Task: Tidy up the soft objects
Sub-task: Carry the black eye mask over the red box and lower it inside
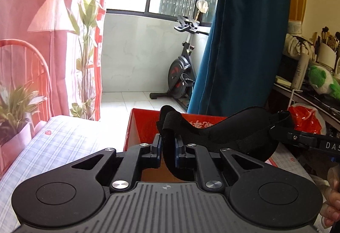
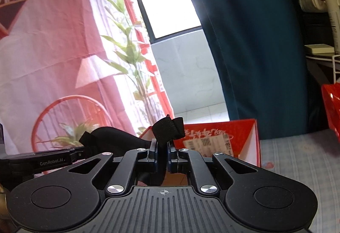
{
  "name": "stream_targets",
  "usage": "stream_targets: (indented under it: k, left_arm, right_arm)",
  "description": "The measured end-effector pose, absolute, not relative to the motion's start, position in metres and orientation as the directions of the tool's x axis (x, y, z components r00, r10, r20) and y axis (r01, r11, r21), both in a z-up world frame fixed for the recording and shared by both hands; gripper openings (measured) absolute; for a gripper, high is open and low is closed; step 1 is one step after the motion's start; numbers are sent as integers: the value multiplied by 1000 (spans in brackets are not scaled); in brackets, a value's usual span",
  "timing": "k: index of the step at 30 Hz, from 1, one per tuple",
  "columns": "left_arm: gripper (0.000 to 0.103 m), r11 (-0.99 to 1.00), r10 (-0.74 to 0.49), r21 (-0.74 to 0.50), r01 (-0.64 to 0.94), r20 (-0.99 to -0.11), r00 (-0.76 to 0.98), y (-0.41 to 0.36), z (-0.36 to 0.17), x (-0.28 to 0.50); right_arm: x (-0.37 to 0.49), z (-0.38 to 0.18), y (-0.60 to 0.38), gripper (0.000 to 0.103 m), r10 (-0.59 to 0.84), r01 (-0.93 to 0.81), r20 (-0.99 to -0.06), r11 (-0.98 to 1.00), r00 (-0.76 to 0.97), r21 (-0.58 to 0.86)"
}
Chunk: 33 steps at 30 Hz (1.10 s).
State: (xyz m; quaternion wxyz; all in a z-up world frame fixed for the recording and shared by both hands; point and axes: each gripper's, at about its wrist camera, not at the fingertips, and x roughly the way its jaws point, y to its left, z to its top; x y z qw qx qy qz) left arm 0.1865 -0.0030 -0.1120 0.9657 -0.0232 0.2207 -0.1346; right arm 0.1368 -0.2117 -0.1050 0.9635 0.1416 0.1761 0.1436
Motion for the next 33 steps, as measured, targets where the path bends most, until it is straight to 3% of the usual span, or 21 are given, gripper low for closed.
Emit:
stream_targets:
  k: [13,18,29,30,33]
  left_arm:
    - [13,963,-245,-100,252,-719,650,-21,-167,290]
    - [13,958,-236,-79,277,-766,598,-30,-182,296]
    - [16,953,-235,-72,296,-791,565,-32,-189,294]
    - [23,950,-232,-60,305,-790,567,-32,-187,292]
    - [57,947,-219,-22,320,-772,597,-34,-179,286]
  right_arm:
    - [230,-182,-205,7,262,-92,-611,951,747,296]
    - [237,-201,-201,7,250,-47,-681,952,688,303]
    - [242,-201,-199,10,224,-15,-723,959,653,283]
    - [242,-200,-199,12,215,-9,-727,961,652,276]
    - [237,-196,-200,24,171,3,-727,973,665,232]
